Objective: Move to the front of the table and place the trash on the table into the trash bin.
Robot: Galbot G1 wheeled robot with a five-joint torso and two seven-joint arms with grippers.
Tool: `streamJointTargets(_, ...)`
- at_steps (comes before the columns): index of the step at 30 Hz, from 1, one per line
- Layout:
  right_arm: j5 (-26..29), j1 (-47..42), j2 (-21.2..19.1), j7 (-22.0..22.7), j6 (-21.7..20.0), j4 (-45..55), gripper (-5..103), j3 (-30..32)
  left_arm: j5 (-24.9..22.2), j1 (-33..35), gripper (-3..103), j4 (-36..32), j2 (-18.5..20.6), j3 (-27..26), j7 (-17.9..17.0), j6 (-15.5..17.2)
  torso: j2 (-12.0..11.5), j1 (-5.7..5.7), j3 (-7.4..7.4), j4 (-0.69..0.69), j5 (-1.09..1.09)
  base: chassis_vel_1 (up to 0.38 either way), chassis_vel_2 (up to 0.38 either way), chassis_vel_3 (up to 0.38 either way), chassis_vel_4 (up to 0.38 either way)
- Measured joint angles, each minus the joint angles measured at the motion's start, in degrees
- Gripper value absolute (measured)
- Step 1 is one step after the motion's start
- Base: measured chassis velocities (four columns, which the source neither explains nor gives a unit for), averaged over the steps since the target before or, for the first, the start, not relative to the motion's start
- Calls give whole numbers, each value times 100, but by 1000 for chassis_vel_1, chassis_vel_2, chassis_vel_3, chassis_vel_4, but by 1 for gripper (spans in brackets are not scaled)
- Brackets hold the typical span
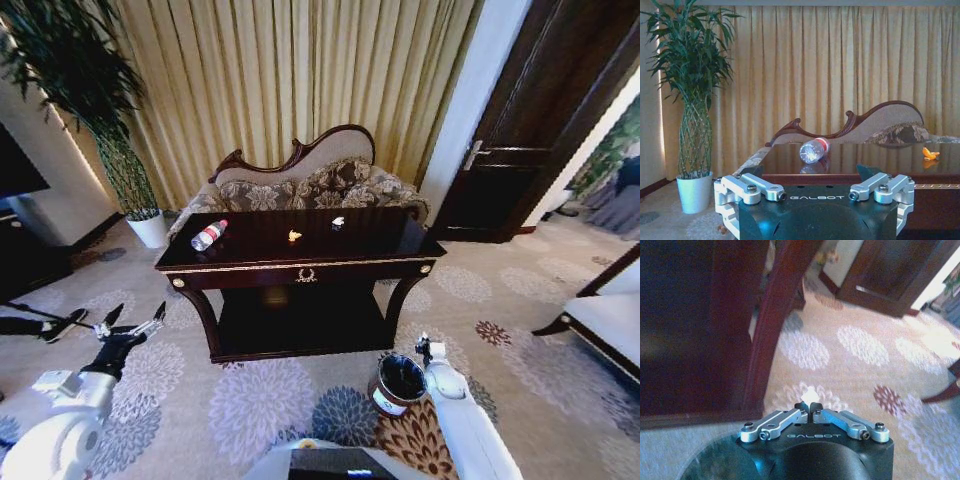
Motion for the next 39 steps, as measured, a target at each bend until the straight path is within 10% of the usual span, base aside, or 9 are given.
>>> streamJointTargets(19, -140, 135, 216, 2, 539, -1200, -2, 138, -204, 54, 100, -18, 93, -118, 18, -105, 1, -1, -1, -1, -1, 0, 0, 0, 0)
streamJointTargets(39, -101, 312, 428, 2, 648, -1034, 63, 75, -228, 72, 100, 17, 123, -142, 63, -161, 0, -1, 0, -1, 2, 0, 0, 0, 0)
